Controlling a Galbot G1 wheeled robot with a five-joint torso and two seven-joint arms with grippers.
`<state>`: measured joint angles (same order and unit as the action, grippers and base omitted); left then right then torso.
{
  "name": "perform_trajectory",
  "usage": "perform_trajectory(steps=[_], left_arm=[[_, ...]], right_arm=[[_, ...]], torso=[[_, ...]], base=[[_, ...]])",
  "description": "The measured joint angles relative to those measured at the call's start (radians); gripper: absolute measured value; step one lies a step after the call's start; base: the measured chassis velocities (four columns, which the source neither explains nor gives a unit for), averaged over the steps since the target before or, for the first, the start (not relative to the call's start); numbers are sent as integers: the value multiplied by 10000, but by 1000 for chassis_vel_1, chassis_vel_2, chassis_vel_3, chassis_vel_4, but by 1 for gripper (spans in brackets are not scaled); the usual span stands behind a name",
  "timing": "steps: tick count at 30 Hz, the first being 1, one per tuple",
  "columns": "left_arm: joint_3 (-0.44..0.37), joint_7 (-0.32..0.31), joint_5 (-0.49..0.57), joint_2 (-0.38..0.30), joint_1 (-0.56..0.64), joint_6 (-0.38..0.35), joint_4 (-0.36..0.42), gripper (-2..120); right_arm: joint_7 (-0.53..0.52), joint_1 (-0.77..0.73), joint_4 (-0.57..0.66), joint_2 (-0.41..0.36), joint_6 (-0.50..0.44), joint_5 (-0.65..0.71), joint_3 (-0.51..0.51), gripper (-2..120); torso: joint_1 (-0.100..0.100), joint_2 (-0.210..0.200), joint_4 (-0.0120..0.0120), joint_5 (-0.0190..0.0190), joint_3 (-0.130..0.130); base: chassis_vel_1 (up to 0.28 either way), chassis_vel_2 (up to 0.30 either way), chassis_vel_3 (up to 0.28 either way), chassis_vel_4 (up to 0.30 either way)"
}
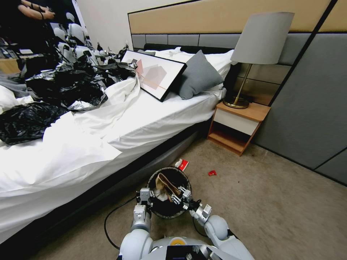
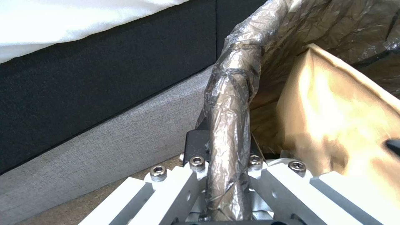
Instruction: Pick up the trash bin, then pick up the garbage from the floor and place it into the trash bin.
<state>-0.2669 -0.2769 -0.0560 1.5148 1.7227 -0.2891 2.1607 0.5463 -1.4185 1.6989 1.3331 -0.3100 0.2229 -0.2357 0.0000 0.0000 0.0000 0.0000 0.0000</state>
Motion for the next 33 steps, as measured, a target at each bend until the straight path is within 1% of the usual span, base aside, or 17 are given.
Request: perform_trajectory(steps=[2, 3, 5, 6, 7, 9, 10, 15, 20, 24, 26, 27, 29, 30, 31, 32, 33], left_arm=[[1, 0, 0, 0, -8, -1, 0, 1], [1, 0, 0, 0, -8, -1, 0, 1], [0, -1, 1, -6, -11, -4, 5, 1], [0, -1, 1, -6, -11, -4, 5, 1], [-29, -1, 5, -22, -16, -11, 20, 1], [-42, -1, 8, -25, -22, -14, 23, 1], [-69, -4, 16, -30, -44, -20, 24, 1], [-65, -4, 25, -10, -66, -24, 24, 1], [-43, -5, 25, 4, -44, -24, 69, 1], [-92, -4, 27, -2, 3, -23, 126, 1], [-146, -6, 36, -8, -1, -20, 136, 1], [-146, -6, 36, -8, -1, -20, 136, 1], [-195, -6, 57, -14, -53, -15, 110, 1], [-201, -5, 66, -14, -66, -14, 96, 1], [-205, -6, 93, -8, -101, -12, 57, 1], [-205, -6, 93, -8, -101, -12, 57, 1], [-206, -5, 113, -6, -132, -12, 27, 1]], right_arm=[[-34, -59, 131, 7, -11, -2, -17, 77], [-34, -59, 131, 7, -11, -2, -17, 77], [-224, -262, 596, 41, -57, 2, 6, 89], [-224, -262, 596, 41, -57, 2, 6, 89], [-344, -452, 989, 74, -108, -18, 32, 96], [-369, -512, 1115, 84, -147, -52, 39, 97], [-455, -662, 1444, 104, -251, -157, 42, 99], [-602, -937, 2162, 110, -320, -297, -31, 100], [-697, -981, 2496, 102, -320, -349, -146, 100], [-1098, -1130, 3088, 162, -356, -352, -377, 100], [-1590, -1321, 3649, 242, -443, -370, -589, 100], [-1590, -1321, 3649, 242, -443, -370, -589, 100], [-2550, -1781, 4502, 418, -524, -585, -1013, 100], [-2718, -1894, 4645, 462, -549, -623, -1095, 100], [-3259, -2268, 4997, 641, -759, -734, -1307, 100], [-3259, -2268, 4997, 641, -759, -734, -1307, 100], [-3662, -2585, 5177, 837, -1015, -827, -1436, 100]], torso=[[1, 0, 0, 0, 0], [1, 0, 0, 0, 0], [0, 0, 1, 0, 0], [0, 0, 1, 0, 0], [0, 0, -1, 0, 0], [0, 0, 0, 0, 0], [0, 0, 1, 0, 0], [0, 0, -1, -1, 0], [0, 0, 0, 0, 0], [0, 0, 1, 0, 0], [0, 0, 1, 1, 0], [0, 0, 1, 1, 0], [-2, 1, 0, 0, 0], [-2, 0, 0, 0, 0], [-1, 0, 0, -2, -1], [-1, 0, 0, -2, -1], [-2, 0, -2, 0, 0]], base=[[0, 0, 0, 0], [0, 0, 0, 0], [0, 0, 0, 0], [0, 0, 0, 0], [0, 0, 0, 0], [0, 0, 0, 0], [0, 0, 0, 0], [0, 0, 0, 0], [0, 0, 0, 0], [0, 0, 0, 0], [0, 0, 0, 0], [0, 0, 0, 0], [0, 0, 0, 0], [0, 0, 0, 0], [0, 0, 0, 0], [0, 0, 0, 0], [0, 0, 0, 0]])
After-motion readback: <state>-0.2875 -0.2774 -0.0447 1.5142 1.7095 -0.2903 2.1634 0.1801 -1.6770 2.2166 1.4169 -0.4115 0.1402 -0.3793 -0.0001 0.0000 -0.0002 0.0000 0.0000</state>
